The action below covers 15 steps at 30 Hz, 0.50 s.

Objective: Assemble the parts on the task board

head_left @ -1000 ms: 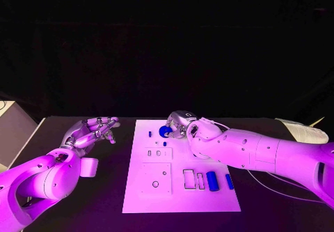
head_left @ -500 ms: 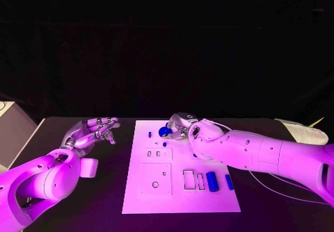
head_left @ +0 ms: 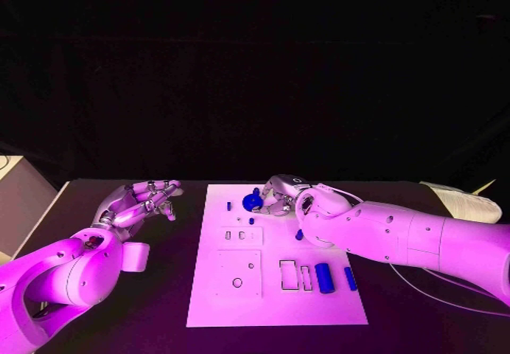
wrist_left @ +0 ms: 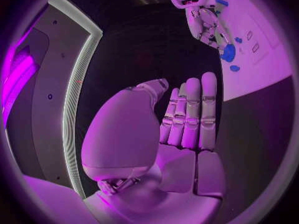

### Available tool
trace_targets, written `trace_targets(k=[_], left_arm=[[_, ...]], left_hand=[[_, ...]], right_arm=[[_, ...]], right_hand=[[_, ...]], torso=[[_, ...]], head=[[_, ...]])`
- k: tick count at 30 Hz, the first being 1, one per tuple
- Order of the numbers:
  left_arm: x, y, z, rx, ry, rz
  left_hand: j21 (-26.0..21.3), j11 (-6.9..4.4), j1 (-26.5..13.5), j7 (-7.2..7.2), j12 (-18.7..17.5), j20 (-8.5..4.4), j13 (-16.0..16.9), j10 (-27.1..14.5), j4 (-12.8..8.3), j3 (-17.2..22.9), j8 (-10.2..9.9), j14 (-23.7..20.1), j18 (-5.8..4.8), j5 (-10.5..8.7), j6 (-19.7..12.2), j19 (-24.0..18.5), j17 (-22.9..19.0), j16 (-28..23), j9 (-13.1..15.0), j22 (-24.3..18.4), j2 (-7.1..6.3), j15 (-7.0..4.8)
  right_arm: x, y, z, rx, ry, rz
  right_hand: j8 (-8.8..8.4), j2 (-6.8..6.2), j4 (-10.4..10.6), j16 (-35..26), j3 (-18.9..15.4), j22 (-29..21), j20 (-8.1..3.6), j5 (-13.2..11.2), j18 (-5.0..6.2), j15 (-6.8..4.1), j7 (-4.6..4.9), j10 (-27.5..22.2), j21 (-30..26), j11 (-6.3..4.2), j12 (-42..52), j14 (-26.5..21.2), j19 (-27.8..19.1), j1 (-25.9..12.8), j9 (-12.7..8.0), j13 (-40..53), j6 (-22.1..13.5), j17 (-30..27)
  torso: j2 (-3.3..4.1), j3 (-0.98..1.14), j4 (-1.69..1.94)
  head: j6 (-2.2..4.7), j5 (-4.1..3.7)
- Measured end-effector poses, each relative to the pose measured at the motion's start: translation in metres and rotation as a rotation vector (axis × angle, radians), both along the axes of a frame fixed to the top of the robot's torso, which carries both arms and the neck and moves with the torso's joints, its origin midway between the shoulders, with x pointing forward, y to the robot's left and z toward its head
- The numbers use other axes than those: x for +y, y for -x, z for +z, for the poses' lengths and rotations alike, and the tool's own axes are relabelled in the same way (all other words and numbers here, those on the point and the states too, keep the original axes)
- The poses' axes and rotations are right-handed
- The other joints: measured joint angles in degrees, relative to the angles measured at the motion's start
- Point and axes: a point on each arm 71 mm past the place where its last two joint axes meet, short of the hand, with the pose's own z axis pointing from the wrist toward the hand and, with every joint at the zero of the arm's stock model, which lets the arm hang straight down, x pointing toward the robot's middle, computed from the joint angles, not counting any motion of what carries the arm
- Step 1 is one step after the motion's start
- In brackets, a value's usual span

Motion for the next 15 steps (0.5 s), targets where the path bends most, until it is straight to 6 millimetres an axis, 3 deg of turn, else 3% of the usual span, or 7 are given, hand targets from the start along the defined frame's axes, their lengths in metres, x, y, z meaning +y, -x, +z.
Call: trace_targets(k=[4,9,15], left_arm=[[0.001,0.000,0.000,0.001,-0.001,0.002],[0.001,-0.001,-0.001,0.001,-0.002,0.004],[0.003,-0.001,-0.002,0.003,-0.003,0.008]], left_hand=[[0.0,0.00,0.0,0.00,0.0,0.00,0.0,0.0,0.0,0.0,0.0,0.0,0.00,0.00,0.0,0.0,0.0,0.0,0.0,0.0,0.00,0.00],[0.0,0.00,0.0,0.00,0.0,0.00,0.0,0.0,0.0,0.0,0.0,0.0,0.00,0.00,0.0,0.0,0.0,0.0,0.0,0.1,0.00,0.00],[0.2,0.22,-0.2,0.20,0.0,-0.01,0.0,-0.2,0.0,0.0,0.0,-0.2,0.00,0.00,-0.2,-0.4,0.0,0.0,0.0,0.1,-0.23,0.20]], right_arm=[[-0.014,0.005,0.001,-0.019,-0.025,-0.015],[-0.035,0.012,0.010,-0.075,-0.090,-0.026],[-0.069,0.015,0.032,-0.128,-0.171,-0.015]], right_hand=[[0.00,0.18,-0.3,0.0,1.3,0.0,0.00,0.2,0.00,0.00,0.00,0.0,0.0,0.00,0.0,0.0,0.0,0.2,-0.2,0.0,0.0,0.0],[0.00,-0.20,-0.8,0.0,3.2,0.0,0.00,0.2,0.00,0.00,0.19,0.0,0.0,0.00,0.0,0.0,0.0,5.7,-0.4,0.0,-0.2,0.0],[-0.22,-0.93,-2.2,0.0,5.1,0.0,0.00,0.2,0.00,0.00,0.19,0.0,-0.7,0.00,0.0,0.0,0.0,11.5,-0.4,0.0,-0.2,0.0]], torso=[[-0.01,0.02,-0.04],[-0.05,0.03,-0.13],[-0.16,0.19,-0.40]], head=[[0.09,0.03],[0.39,0.03],[0.65,0.41]])
